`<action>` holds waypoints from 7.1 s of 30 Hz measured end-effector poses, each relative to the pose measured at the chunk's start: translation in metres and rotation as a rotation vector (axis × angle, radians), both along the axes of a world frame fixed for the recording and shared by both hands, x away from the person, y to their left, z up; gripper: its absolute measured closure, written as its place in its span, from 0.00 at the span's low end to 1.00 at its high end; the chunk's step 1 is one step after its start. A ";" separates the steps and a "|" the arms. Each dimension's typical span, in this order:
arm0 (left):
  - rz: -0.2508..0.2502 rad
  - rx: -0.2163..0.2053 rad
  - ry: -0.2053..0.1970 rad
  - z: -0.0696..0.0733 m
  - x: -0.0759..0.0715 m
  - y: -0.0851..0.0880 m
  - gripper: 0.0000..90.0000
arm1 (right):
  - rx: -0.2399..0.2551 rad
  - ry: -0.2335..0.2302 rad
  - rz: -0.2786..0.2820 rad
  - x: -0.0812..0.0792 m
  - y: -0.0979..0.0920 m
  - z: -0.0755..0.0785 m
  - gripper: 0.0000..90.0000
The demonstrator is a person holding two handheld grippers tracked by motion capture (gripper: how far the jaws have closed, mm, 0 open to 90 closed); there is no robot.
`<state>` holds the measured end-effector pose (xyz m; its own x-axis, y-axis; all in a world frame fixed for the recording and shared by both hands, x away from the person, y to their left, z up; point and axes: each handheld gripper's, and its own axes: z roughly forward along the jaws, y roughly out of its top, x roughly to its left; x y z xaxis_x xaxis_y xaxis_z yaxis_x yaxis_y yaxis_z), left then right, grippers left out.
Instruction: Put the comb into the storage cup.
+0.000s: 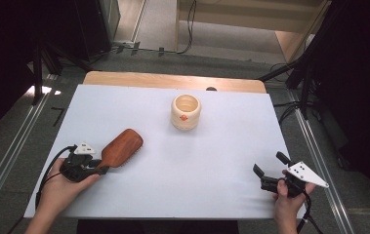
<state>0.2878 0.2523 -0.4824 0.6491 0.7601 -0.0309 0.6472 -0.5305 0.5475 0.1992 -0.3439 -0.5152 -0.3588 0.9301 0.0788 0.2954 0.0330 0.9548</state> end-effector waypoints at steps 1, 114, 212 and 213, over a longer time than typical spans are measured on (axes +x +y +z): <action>-0.003 0.012 -0.011 0.000 -0.001 -0.001 0.67 | 0.003 0.002 -0.005 0.000 0.000 0.000 0.00; -0.163 -0.361 -0.482 0.024 -0.042 -0.129 0.81 | 0.165 0.052 0.286 0.030 0.162 0.107 0.00; -0.095 -0.557 -0.435 0.013 -0.046 -0.049 0.00 | 0.278 0.060 0.327 0.028 0.162 0.105 0.60; -0.089 -0.553 -0.437 0.013 -0.046 -0.046 0.00 | 0.279 0.055 0.325 0.028 0.161 0.106 0.60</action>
<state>0.2419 0.2064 -0.4693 0.7488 0.6519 -0.1196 0.2739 -0.1400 0.9515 0.2271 -0.1827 -0.4089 -0.6175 0.7098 0.3389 0.3631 -0.1250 0.9233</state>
